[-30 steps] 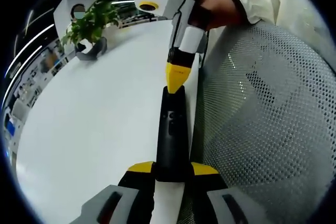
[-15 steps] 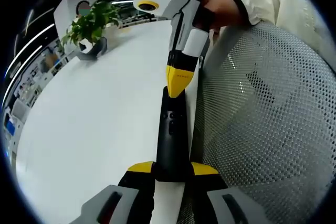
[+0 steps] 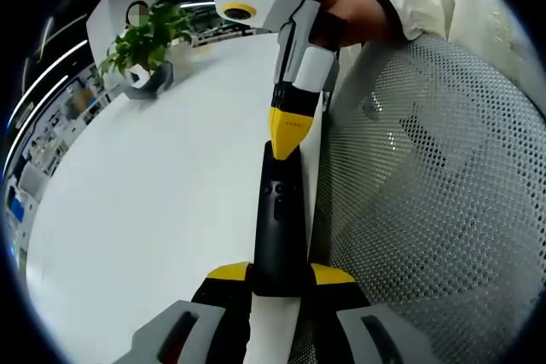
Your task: Press the specified remote control buttons in sequence, fully releasing each button before pressing the next.
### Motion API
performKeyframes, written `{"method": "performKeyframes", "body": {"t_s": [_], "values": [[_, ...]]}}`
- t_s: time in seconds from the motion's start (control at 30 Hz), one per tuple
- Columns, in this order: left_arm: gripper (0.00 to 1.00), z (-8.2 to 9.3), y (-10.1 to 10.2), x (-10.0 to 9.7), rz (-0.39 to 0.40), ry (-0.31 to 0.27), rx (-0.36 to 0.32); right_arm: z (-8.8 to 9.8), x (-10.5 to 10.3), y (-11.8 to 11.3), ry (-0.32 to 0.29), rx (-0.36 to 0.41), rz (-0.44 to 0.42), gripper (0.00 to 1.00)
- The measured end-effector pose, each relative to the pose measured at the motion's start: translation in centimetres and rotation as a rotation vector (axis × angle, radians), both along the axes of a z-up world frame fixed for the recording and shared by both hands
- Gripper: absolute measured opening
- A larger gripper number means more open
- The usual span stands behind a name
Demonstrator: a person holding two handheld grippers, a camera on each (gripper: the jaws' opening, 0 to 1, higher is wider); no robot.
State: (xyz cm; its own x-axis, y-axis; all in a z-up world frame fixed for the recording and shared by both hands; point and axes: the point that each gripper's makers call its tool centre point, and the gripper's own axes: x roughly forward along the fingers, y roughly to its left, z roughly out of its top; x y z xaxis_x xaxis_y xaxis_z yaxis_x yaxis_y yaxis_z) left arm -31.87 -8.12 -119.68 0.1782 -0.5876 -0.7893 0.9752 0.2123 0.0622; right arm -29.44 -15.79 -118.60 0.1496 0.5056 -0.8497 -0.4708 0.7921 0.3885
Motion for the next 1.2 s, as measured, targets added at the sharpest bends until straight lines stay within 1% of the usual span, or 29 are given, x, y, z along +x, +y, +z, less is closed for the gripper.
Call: {"method": "performKeyframes", "body": {"t_s": [0.3, 0.5, 0.67, 0.83, 0.97, 1.07, 1.2], "values": [[0.25, 0.1, 0.1, 0.0, -0.001, 0.000, -0.002, 0.1, 0.0, 0.1, -0.012, -0.016, 0.016, 0.00], [0.25, 0.1, 0.1, 0.0, -0.003, 0.000, -0.003, 0.2, -0.1, 0.1, -0.010, -0.012, 0.017, 0.00], [0.24, 0.1, 0.1, -0.1, -0.004, -0.001, -0.004, 0.8, 0.2, 0.9, -0.052, 0.018, 0.037, 0.00], [0.24, 0.1, 0.1, -0.1, -0.003, 0.001, -0.005, 0.5, 0.7, 0.8, -0.056, 0.014, 0.024, 0.00], [0.24, 0.1, 0.1, 0.0, -0.003, 0.002, -0.005, 0.6, 0.7, 1.3, -0.050, 0.036, 0.022, 0.00], [0.24, 0.1, 0.0, 0.0, -0.001, 0.002, -0.007, 0.6, 0.8, 1.7, -0.060, 0.043, 0.034, 0.00], [0.24, 0.2, 0.0, 0.0, 0.000, 0.005, -0.012, 0.1, 0.6, 1.8, -0.056, 0.014, 0.063, 0.00]]}}
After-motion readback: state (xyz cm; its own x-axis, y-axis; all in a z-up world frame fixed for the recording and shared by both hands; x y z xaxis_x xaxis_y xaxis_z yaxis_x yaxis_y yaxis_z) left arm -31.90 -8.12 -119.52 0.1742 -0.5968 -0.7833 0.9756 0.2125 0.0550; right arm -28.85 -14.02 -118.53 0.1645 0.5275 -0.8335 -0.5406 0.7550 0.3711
